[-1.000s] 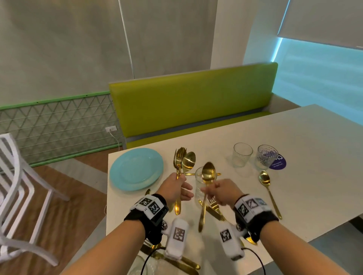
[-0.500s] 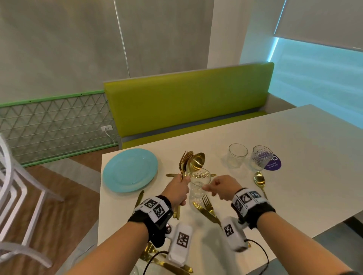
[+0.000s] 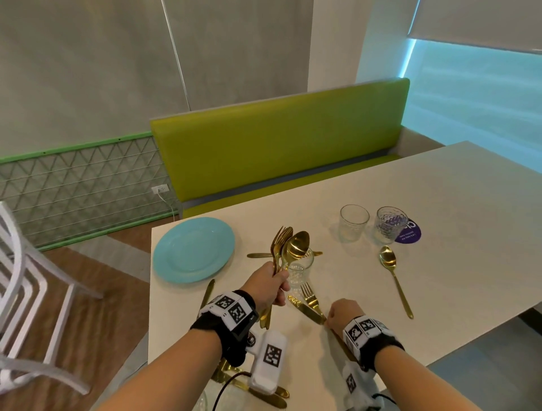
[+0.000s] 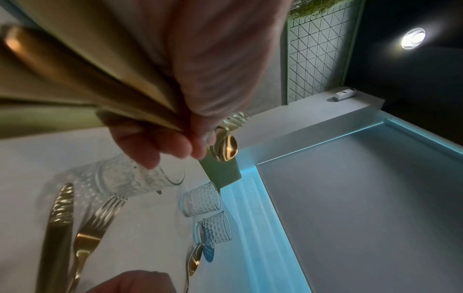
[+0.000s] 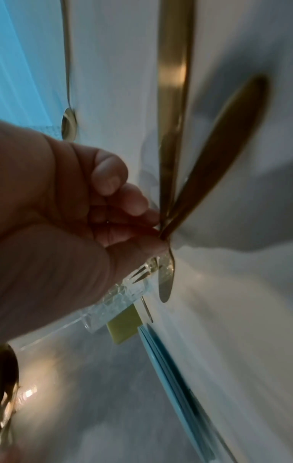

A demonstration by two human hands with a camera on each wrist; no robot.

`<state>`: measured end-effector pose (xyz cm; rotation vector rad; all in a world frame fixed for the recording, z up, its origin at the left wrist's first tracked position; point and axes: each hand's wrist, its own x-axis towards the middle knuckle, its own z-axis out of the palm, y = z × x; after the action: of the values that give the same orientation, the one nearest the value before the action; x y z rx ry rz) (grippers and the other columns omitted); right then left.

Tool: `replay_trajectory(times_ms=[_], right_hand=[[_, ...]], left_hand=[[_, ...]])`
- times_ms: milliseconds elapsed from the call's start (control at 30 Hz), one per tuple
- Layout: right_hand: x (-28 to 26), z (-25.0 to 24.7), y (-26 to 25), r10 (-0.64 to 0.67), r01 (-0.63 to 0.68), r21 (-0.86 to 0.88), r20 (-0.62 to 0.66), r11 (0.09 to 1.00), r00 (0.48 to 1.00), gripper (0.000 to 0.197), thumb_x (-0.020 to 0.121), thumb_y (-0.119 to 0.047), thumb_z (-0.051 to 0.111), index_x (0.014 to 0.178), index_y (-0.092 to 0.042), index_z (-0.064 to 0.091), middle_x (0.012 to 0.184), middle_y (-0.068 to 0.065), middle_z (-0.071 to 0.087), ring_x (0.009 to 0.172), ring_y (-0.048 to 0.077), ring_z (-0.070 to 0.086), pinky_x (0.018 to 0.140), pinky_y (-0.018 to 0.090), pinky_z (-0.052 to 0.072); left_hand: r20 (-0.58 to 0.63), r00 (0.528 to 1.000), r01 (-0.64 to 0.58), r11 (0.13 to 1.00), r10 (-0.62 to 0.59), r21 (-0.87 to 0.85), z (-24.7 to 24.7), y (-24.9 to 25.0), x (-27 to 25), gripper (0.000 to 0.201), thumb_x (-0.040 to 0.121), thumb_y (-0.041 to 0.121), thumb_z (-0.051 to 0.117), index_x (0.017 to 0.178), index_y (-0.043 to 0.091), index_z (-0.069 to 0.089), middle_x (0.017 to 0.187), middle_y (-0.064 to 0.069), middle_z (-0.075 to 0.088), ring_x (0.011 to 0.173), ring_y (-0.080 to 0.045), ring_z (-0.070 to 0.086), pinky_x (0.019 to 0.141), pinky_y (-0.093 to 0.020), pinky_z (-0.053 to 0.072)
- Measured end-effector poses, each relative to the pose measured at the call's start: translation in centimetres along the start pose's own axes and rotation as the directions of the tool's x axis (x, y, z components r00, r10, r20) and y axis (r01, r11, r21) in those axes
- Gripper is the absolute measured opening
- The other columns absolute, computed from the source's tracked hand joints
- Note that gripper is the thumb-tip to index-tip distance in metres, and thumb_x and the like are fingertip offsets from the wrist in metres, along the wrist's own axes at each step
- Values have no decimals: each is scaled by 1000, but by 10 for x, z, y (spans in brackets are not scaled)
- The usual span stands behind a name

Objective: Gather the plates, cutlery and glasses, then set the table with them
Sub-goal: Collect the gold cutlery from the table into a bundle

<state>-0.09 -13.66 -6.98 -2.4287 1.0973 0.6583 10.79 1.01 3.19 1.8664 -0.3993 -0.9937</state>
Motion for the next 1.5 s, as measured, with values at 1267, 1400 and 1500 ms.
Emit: replay_trajectory(times_ms=[1267, 1400, 1500], right_hand=[[43, -100, 117, 208, -193, 125, -124, 973, 970, 39, 86, -32, 62, 116, -7, 56, 116, 11, 64, 106, 25, 62, 74, 25, 43], [60, -77, 128, 257, -230, 189, -135, 955, 957, 25, 88, -26, 57, 104, -7, 57, 87, 6, 56, 80, 25, 56, 67, 28, 42], [62, -69, 126, 269, -230, 202, -193, 952, 943, 11, 90, -20, 52, 84, -11, 54, 71, 1, 49, 72, 24, 54, 65, 28, 44]], left_hand=[[34, 999, 47, 979, -41, -201, 48, 54, 45, 16, 100, 24, 37, 91, 11, 39, 64, -2, 40, 43, -11, 34, 43, -23, 36], [6, 999, 49, 975, -49, -218, 50, 51, 52, 14, 100, 23, 36, 95, 11, 41, 61, -1, 39, 37, -8, 35, 43, -23, 36], [2, 998, 63, 969, -65, -239, 52, 51, 56, 16, 100, 24, 37, 91, 12, 41, 61, -1, 39, 36, -8, 35, 43, -23, 37]])
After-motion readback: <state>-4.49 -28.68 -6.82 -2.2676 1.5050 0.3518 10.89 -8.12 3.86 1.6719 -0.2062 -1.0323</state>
